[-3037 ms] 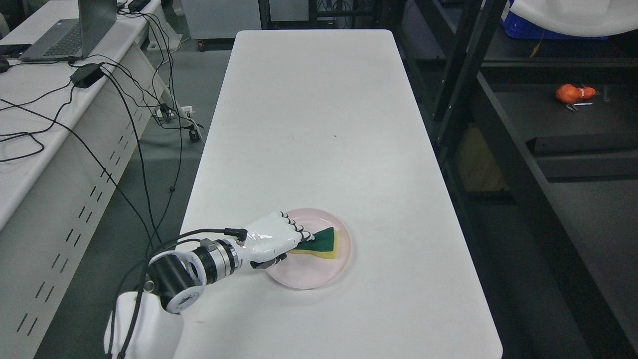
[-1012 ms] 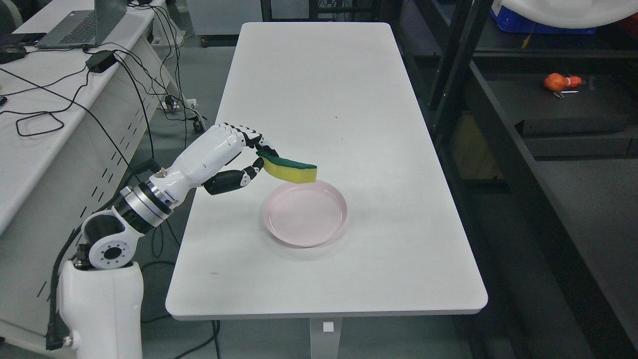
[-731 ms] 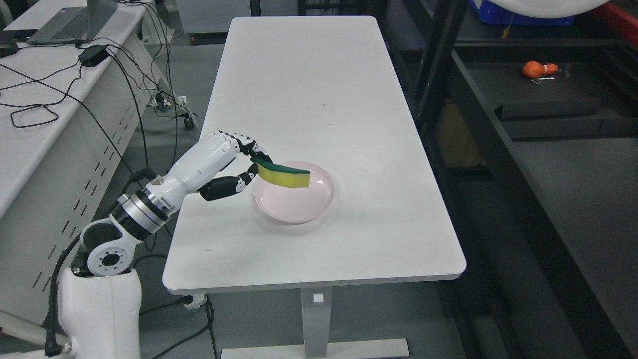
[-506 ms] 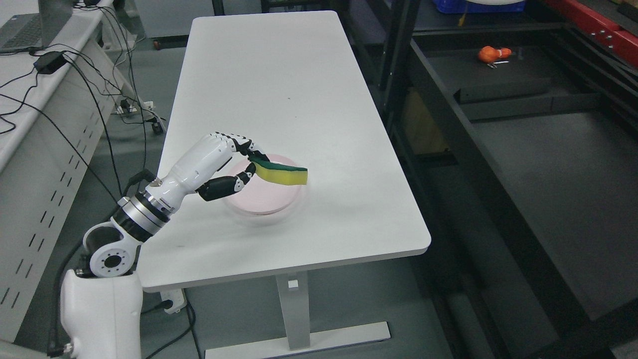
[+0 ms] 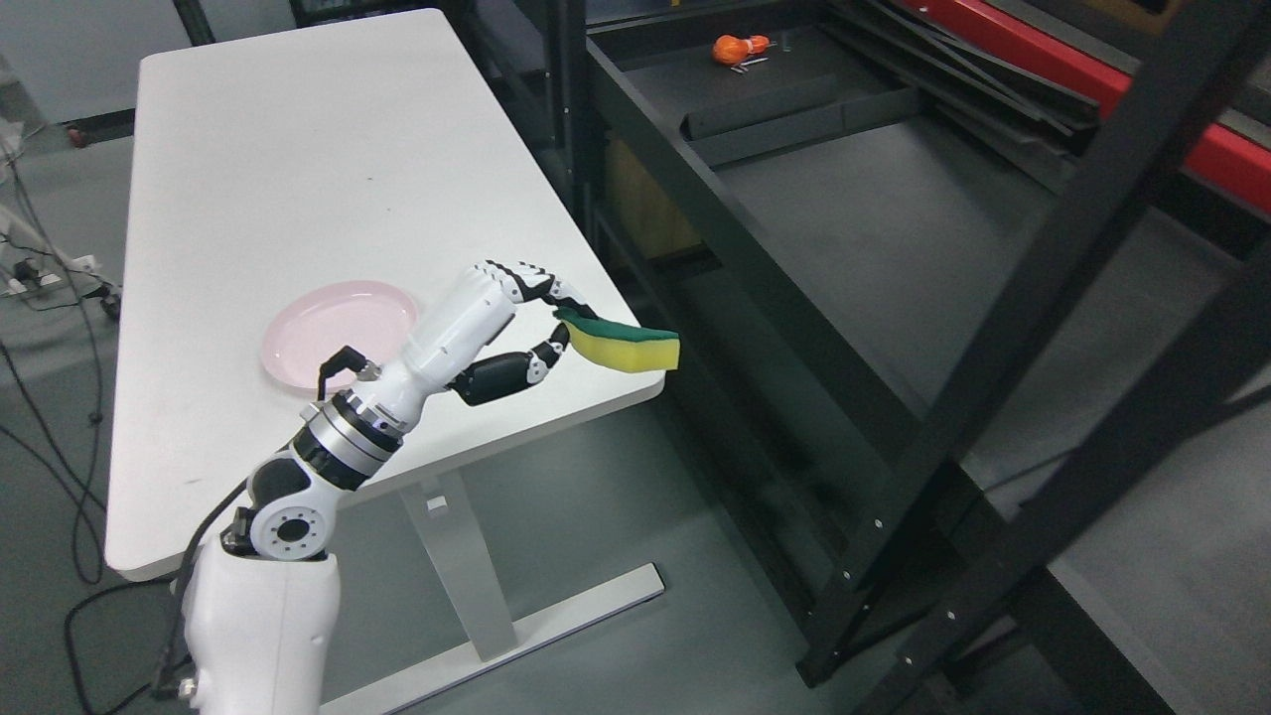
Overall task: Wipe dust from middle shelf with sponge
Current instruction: 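Turn toward the metal shelf and carry the sponge to the middle shelf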
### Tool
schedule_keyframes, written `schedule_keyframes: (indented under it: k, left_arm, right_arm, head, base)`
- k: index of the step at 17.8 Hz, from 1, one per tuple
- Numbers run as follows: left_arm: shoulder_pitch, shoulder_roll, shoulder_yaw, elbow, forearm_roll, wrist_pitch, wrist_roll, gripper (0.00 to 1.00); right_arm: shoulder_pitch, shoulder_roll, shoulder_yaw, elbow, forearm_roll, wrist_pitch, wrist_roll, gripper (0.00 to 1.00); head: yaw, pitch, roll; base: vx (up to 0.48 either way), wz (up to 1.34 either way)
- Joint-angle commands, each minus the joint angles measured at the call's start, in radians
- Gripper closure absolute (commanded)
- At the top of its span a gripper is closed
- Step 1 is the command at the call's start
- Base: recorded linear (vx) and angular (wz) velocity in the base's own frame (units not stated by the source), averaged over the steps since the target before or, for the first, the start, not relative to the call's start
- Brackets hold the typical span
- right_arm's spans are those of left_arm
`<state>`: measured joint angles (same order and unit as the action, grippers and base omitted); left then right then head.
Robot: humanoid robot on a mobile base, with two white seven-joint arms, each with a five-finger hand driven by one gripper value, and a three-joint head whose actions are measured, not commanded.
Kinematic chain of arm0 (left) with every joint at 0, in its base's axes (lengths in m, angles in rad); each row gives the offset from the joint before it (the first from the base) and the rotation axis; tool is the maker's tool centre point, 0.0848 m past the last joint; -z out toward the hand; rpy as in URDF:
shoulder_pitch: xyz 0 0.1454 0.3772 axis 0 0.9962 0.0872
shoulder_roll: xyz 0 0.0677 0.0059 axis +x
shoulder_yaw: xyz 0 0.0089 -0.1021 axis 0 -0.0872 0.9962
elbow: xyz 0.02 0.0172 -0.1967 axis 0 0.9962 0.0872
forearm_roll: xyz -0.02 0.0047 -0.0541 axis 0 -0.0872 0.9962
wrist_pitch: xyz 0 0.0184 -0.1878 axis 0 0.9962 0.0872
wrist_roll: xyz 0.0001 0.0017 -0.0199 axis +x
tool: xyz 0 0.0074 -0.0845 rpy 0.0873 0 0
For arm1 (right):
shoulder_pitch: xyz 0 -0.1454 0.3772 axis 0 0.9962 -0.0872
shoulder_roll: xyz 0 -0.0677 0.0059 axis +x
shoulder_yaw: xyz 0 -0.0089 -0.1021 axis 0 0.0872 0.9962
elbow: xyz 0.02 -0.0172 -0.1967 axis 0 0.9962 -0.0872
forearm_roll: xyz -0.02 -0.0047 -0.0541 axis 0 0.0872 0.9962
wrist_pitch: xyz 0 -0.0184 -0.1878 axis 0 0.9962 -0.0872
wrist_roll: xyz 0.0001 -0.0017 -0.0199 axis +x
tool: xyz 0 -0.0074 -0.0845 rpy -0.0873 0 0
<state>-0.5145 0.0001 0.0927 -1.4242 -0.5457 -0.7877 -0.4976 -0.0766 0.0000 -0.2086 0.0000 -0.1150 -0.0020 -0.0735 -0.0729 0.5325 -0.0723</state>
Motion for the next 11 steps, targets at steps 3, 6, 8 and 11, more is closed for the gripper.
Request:
schedule_keyframes:
  k: [3, 6, 8, 11]
  left_arm:
    - [-0.031, 0.017, -0.479, -0.091, 0.049, 0.002, -0.033, 1.0]
    - [-0.126, 0.017, -0.594, -0.091, 0.05, 0.002, -0.065, 1.0]
    - [-0.201, 0.017, -0.671, -0.07, 0.052, 0.002, -0.056, 1.0]
    - [-0.388, 0.017, -0.665, -0.045, 0.05, 0.002, -0.056, 1.0]
  right_arm:
    - [0.0, -0.017, 0.0, -0.017, 0.0, 0.073, 0.001, 0.0]
    - [-0.002, -0.017, 0.0, -0.017, 0.0, 0.073, 0.001, 0.0]
    - [0.0, -0.017, 0.0, -0.017, 0.0, 0.073, 0.001, 0.0]
    - [0.0, -0.017, 0.0, -0.017, 0.0, 0.073, 0.001, 0.0]
  head:
    - [0.0, 0.0, 0.0]
    - [0.0, 0.0, 0.0]
    - [0.0, 0.0, 0.0]
    - [0.0, 0.0, 0.0]
  base:
    - [-0.215, -0.51]
    - [-0.24, -0.55]
    - [-0.251, -0.53]
    - [-0.196, -0.5]
